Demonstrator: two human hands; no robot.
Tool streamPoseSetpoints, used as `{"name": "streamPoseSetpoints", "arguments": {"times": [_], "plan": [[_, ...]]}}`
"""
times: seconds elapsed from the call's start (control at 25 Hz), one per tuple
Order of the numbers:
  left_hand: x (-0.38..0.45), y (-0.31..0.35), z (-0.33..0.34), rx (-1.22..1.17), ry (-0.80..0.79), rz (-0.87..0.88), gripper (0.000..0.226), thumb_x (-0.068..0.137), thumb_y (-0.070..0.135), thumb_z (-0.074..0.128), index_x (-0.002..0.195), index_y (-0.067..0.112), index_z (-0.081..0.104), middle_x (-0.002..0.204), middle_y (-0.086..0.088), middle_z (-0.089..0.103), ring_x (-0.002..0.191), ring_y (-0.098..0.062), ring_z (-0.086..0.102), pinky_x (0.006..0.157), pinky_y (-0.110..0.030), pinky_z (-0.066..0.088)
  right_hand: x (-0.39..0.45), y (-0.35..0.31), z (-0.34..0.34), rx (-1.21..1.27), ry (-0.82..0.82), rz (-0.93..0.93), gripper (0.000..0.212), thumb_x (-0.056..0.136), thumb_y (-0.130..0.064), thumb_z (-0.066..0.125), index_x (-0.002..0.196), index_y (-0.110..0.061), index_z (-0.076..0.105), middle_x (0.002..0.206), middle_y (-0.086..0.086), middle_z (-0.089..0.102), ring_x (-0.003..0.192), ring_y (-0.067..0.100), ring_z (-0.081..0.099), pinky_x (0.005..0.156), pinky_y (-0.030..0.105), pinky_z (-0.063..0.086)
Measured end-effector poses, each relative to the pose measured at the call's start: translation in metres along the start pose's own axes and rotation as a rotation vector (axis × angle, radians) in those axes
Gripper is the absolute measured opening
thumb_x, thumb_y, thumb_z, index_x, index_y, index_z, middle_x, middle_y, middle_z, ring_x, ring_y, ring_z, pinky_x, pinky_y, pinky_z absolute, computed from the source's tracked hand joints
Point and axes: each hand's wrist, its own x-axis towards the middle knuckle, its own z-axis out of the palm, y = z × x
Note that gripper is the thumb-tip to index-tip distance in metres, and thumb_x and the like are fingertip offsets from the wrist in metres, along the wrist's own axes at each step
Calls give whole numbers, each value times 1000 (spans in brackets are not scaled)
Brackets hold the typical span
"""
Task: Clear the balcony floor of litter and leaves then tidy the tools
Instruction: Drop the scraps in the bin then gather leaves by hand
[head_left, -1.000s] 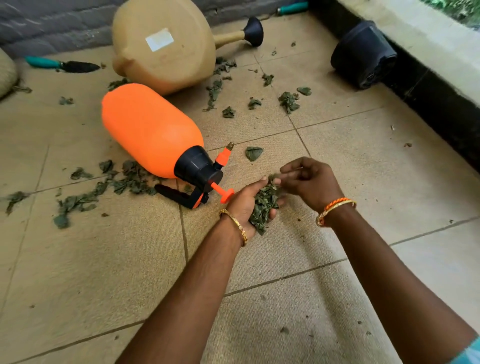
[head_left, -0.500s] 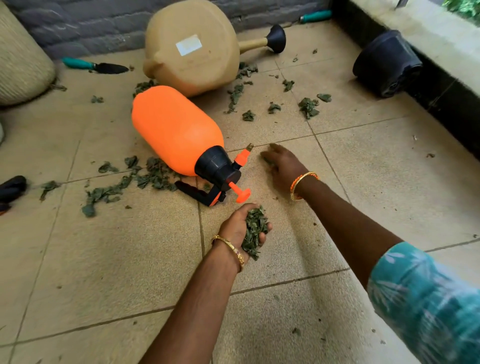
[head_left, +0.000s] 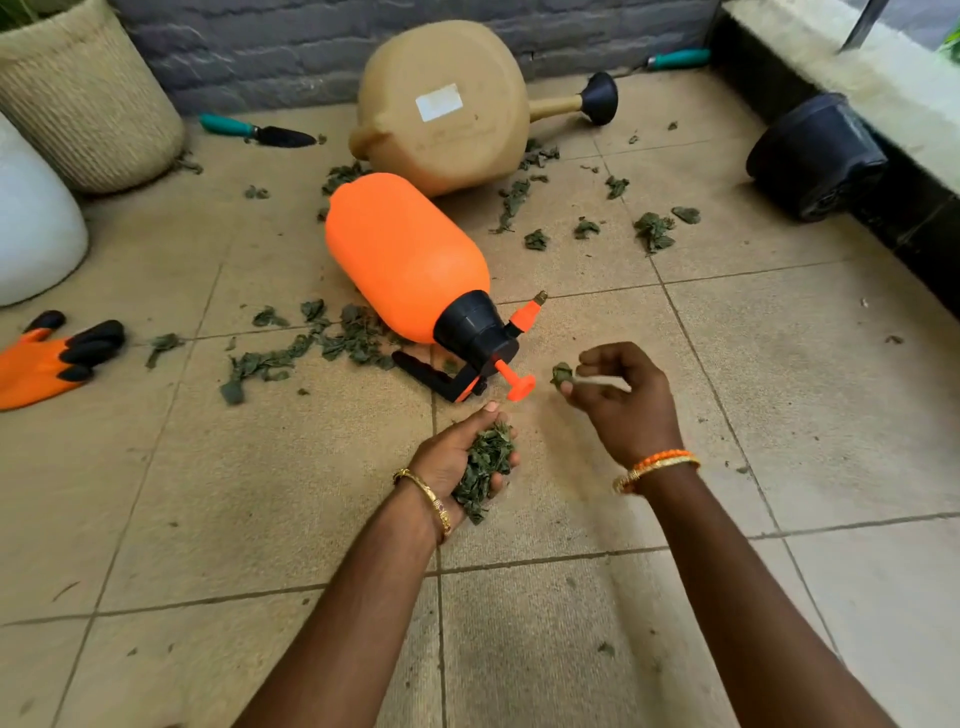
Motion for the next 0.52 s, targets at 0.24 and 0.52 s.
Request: {"name": "streamPoseSetpoints", "arguments": {"times": [0.24,0.52], "plan": [[-18,5,-5,77,-29,62,28,91,44,54,85,19,64,67,4,60,52,-6,56,37,-12,37,-47,-13,37,29,-175,31,20,74,-3,75,83,-15,62,76,6,72,67,6,67,60,12,50],[-17,18,-43,-6,125,127,8,87,16,62,83,12,57,71,-8,61,51,-11,59,34,-14,39,-29,-18,57,-170,102,-100,31,72,-18,76,99,-16,61,102,6,56,82,11,54,74,18,47]]}}
